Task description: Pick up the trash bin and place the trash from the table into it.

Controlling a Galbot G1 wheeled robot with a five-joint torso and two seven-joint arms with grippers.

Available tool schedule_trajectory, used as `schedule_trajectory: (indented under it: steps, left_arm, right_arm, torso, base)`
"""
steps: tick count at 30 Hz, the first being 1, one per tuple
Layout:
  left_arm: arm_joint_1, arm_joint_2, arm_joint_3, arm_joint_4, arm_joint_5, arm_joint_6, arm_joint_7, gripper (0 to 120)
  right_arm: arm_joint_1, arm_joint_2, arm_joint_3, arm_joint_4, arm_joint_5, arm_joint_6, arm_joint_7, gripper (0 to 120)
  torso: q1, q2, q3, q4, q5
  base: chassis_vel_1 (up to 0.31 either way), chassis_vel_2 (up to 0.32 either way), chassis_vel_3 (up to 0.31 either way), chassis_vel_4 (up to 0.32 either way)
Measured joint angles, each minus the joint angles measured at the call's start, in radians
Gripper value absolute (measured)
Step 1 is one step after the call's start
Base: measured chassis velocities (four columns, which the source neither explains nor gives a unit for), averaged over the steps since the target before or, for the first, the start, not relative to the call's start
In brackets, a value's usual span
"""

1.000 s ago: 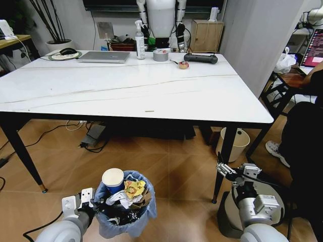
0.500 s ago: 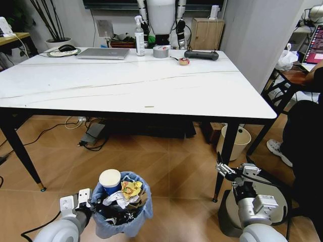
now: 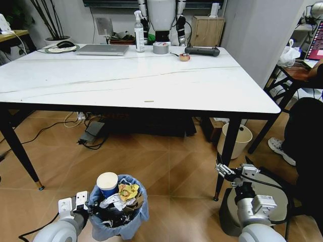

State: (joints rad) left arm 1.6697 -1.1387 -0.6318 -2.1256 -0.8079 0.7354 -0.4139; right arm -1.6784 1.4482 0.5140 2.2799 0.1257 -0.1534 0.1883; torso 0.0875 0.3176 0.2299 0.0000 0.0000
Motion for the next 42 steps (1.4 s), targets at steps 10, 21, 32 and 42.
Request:
schedule_trajectory:
  steps: [10,21,32,42]
  left_arm:
    - [0.001,0.001,-0.006,0.007,-0.001,0.000,0.005,2]
    - [0.000,0.000,-0.010,0.020,0.003,0.000,0.010,2]
    - [0.000,0.000,-0.018,0.046,0.012,0.000,0.018,2]
    - [-0.005,-0.001,-0.017,0.067,0.021,0.000,0.028,2]
  right_arm:
    - [-0.004,0.001,-0.001,-0.001,-0.004,0.003,0.000,100]
    - [-0.006,0.002,-0.002,-0.001,-0.007,0.004,0.000,100]
    - [-0.006,0.002,-0.003,-0.004,-0.009,0.005,0.000,100]
    - [-0.006,0.000,-0.003,-0.005,-0.011,0.010,0.001,100]
  torso:
    - [-0.012,-0.042,-0.030,0.0000,0.0000]
    - [-0.023,-0.081,-0.059,0.0000,0.0000]
    - [-0.032,-0.124,-0.093,0.0000,0.0000]
    - [-0.040,-0.162,-0.123,0.0000,0.0000]
  base:
    - [0.000,0.000,0.000,0.000]
    - [0.000,0.000,0.000,0.000]
    - [0.000,0.000,0.000,0.000]
    - [0.000,0.000,0.000,0.000]
